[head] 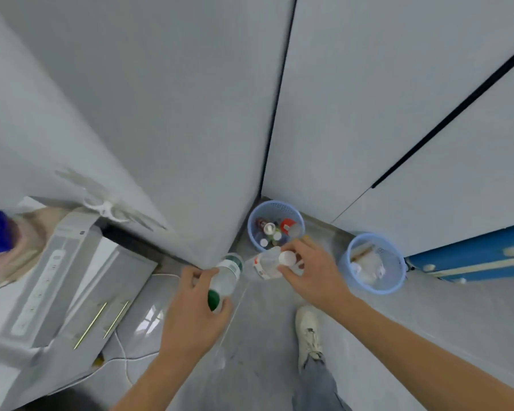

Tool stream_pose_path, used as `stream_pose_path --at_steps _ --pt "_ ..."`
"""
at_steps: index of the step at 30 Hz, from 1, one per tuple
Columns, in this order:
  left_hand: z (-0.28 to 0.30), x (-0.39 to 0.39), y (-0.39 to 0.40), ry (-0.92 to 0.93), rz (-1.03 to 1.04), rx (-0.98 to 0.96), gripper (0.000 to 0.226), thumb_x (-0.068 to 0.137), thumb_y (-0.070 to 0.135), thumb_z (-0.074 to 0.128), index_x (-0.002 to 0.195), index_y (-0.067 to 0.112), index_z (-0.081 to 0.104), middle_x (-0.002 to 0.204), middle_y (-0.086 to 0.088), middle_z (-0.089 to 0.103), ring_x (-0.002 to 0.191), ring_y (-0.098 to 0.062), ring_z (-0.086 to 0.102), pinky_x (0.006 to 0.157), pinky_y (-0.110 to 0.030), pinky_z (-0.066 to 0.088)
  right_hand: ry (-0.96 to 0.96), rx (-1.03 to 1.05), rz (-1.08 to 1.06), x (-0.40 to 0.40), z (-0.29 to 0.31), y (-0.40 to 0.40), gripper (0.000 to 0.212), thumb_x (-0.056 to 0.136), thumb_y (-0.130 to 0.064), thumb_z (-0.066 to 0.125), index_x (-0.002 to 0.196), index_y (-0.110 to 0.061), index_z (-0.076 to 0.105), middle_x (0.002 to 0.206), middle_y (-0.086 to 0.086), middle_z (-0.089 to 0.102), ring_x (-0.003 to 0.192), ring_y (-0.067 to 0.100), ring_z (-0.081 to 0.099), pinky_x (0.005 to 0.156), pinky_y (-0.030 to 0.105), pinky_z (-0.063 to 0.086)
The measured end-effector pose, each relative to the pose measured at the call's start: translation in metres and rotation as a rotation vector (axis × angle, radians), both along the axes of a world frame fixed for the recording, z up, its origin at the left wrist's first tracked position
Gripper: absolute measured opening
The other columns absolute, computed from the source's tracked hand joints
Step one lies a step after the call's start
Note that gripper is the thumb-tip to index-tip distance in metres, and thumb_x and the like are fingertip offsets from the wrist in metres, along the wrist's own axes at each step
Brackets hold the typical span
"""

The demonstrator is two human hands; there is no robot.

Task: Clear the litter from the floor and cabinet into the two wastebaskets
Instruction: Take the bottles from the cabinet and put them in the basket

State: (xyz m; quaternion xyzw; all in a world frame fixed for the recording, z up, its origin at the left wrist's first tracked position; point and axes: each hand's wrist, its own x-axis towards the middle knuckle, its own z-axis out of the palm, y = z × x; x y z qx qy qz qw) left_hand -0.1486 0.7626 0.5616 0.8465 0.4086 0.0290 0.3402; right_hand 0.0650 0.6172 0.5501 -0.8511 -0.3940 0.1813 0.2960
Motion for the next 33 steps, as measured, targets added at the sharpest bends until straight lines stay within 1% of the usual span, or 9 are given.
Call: stream_pose_path --at_steps 4,8,13,16,20,25,27,31,33 --pt "-0.081 0.115 0.002 -0.028 0.021 -0.018 0.046 0.082 0.034 0.073 0.124 0.033 0.055 0.114 0.012 0.033 0.068 -0.012 0.059 0.061 -0.037 0.056 -0.041 0.001 -0.071 0.101 -0.076 0.003 0.025 0.083 -0.026 0.076 0.101 -0.026 0.059 0.104 -0.015 0.053 0.083 0.012 0.057 0.070 0.031 0.050" --pt "-0.174 0.209 0.024 -0.014 0.056 -0.029 0.047 0.086 0.035 0.074 0.128 0.027 0.056 0.114 0.006 0.036 0.075 -0.021 0.061 0.067 -0.036 0.054 -0.038 0.000 -0.095 0.185 -0.158 0.023 0.026 0.080 -0.021 0.077 0.099 -0.018 0.059 0.100 -0.004 0.054 0.078 0.020 0.057 0.068 0.036 0.049" --pt "-0.263 0.278 0.049 0.067 0.020 -0.005 0.049 0.090 0.035 0.071 0.135 0.021 0.053 0.121 -0.002 0.038 0.085 -0.029 0.062 0.071 -0.034 0.049 -0.060 -0.083 -0.063 0.247 -0.242 0.051 0.024 0.081 -0.019 0.074 0.099 -0.017 0.058 0.100 -0.001 0.051 0.074 0.025 0.055 0.062 0.031 0.035" --pt "-0.302 0.298 0.061 0.147 -0.006 0.011 0.050 0.091 0.031 0.070 0.136 0.020 0.051 0.124 -0.006 0.038 0.085 -0.030 0.060 0.071 -0.033 0.046 -0.065 -0.110 -0.013 0.268 -0.280 0.067 0.025 0.082 -0.022 0.074 0.101 -0.016 0.058 0.101 0.002 0.051 0.074 0.026 0.055 0.064 0.031 0.037" --pt "-0.341 0.312 0.067 0.237 -0.088 0.073 0.053 0.090 0.030 0.070 0.137 0.017 0.048 0.121 -0.008 0.037 0.081 -0.022 0.051 0.072 -0.035 0.052 -0.074 -0.175 0.070 0.277 -0.315 0.087 0.027 0.084 -0.025 0.074 0.104 -0.020 0.057 0.103 0.002 0.050 0.078 0.026 0.057 0.069 0.037 0.046" --pt "-0.368 0.335 0.057 0.259 -0.146 0.069 0.057 0.083 0.038 0.074 0.131 0.021 0.047 0.128 -0.008 0.037 0.107 -0.032 0.056 0.084 -0.046 0.056 -0.033 -0.232 0.190 0.268 -0.339 0.096 0.042 0.083 -0.023 0.075 0.121 -0.021 0.058 0.113 0.004 0.054 0.095 0.030 0.062 0.076 0.043 0.054" --pt "-0.377 0.337 0.055 0.277 -0.136 0.035 0.057 0.081 0.034 0.075 0.131 0.023 0.047 0.130 -0.007 0.036 0.114 -0.033 0.052 0.084 -0.045 0.056 -0.037 -0.279 0.256 0.262 -0.348 0.097 0.048 0.084 -0.027 0.074 0.128 -0.025 0.056 0.120 0.002 0.050 0.105 0.027 0.058 0.078 0.043 0.055" --pt "-0.388 0.324 0.065 0.341 -0.146 -0.028 0.071 0.080 0.037 0.075 0.141 0.029 0.039 0.131 -0.008 0.036 0.114 -0.033 0.052 0.086 -0.043 0.055 -0.010 -0.412 0.451 0.255 -0.359 0.088 0.068 0.075 -0.030 0.085 0.135 -0.025 0.053 0.134 0.004 0.040 0.124 0.026 0.045 0.087 0.041 0.057" --pt "-0.388 0.317 0.071 0.368 -0.165 -0.031 0.075 0.084 0.038 0.072 0.147 0.030 0.034 0.132 -0.008 0.036 0.114 -0.030 0.051 0.087 -0.042 0.056 -0.002 -0.425 0.506 0.251 -0.358 0.083 0.064 0.079 -0.023 0.083 0.136 -0.022 0.053 0.138 0.004 0.037 0.129 0.024 0.041 0.088 0.035 0.055"
